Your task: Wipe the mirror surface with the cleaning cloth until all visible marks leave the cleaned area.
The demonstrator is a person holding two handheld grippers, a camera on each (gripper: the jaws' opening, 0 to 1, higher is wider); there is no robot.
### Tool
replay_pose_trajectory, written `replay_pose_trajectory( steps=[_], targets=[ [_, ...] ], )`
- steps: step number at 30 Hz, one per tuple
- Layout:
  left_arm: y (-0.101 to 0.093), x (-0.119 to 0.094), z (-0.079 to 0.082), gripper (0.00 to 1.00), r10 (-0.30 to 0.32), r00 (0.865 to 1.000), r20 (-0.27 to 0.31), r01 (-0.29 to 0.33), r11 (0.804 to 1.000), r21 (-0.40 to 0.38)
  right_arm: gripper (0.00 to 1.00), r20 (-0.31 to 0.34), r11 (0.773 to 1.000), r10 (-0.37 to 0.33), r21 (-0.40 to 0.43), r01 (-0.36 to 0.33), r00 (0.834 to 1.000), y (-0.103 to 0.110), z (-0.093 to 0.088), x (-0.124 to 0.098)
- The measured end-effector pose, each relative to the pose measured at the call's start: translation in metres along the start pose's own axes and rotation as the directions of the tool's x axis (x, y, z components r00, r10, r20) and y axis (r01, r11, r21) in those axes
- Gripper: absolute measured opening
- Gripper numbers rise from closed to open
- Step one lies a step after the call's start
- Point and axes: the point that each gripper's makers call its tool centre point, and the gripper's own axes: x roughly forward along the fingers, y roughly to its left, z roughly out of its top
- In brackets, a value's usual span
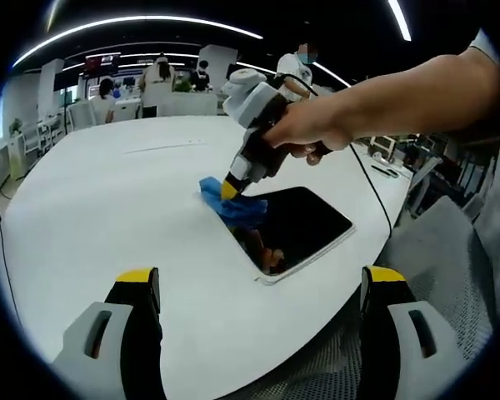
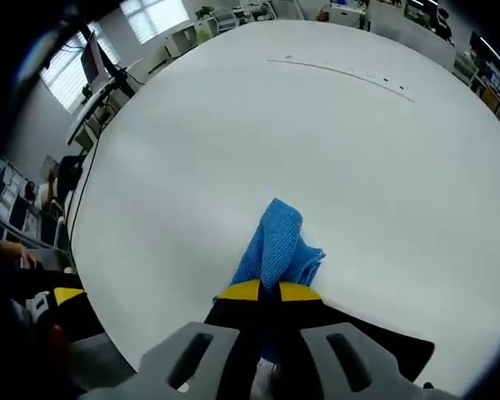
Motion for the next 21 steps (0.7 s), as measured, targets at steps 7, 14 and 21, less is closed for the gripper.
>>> replay_pose_trajectory(
  steps=[7, 14, 21],
  targets=[
    [0.001, 0.000, 0.000, 0.99, 0.009, 1.000, -0.001, -0.009, 1.000, 0.015, 0.00, 0.006, 1.000, -0.006, -0.003, 0.006, 1.000, -0.004, 0.000, 0.003],
    [0.002, 0.000, 0.000, 0.99, 0.014, 1.000, -0.001, -0.014, 1.000, 0.013, 0.00, -0.004, 1.000, -0.015, 0.015, 0.015, 1.000, -0.011, -0.008, -0.004],
    [0.002, 0.000, -0.001, 0.99, 0.014, 1.000, -0.005, -0.014, 1.000, 0.010, 0.00, 0.000, 0.999, -0.029, 0.024, 0.029, 1.000, -0.025, -0.014, -0.005]
  ],
)
